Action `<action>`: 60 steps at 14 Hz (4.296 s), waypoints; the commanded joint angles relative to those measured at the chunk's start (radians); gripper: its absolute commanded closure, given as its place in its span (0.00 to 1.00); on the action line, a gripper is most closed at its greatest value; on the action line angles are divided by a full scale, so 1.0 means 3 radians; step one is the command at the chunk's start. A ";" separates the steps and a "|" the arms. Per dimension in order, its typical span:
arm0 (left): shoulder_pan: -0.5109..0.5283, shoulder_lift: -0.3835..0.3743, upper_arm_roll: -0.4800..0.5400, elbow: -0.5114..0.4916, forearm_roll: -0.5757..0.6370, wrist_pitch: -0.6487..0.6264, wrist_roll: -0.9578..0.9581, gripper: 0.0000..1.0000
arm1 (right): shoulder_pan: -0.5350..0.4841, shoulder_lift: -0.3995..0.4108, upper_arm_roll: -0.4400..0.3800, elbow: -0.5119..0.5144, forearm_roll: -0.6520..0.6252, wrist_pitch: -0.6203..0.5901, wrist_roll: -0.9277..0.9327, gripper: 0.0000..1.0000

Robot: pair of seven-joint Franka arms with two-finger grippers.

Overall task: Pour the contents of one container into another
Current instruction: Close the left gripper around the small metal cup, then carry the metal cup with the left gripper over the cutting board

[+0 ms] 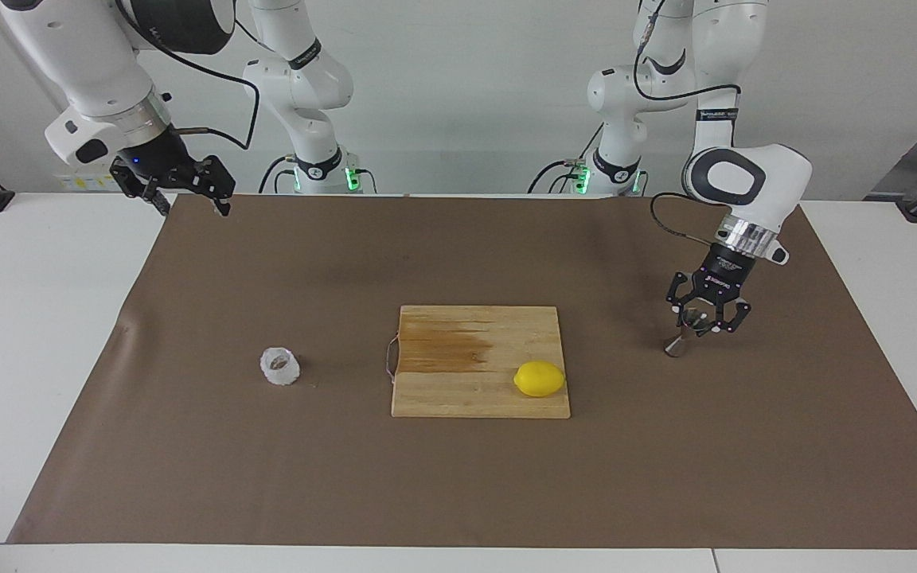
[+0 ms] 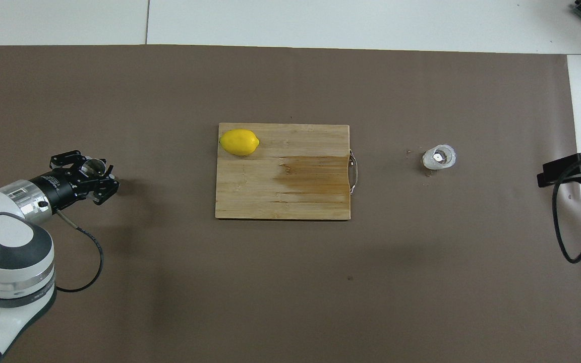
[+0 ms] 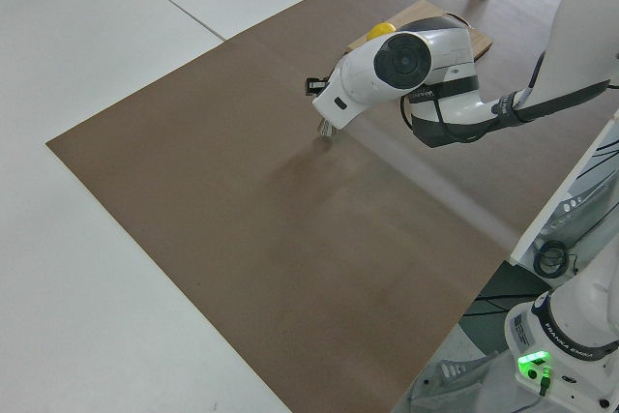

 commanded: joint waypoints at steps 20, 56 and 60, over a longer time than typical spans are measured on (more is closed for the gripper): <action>-0.0788 0.0211 -0.0051 0.0752 -0.0793 0.0027 -0.0026 1.00 | -0.0034 -0.0044 0.0023 -0.0023 0.0000 -0.0027 0.0054 0.00; -0.2139 0.1898 -0.0838 0.2481 -0.1358 0.1893 0.0010 1.00 | -0.0034 -0.0044 0.0023 -0.0023 0.0000 -0.0027 0.0054 0.00; -0.2144 0.1934 -0.0844 0.2455 -0.1358 0.1954 0.0010 1.00 | -0.0034 -0.0044 0.0023 -0.0023 0.0000 -0.0027 0.0054 0.00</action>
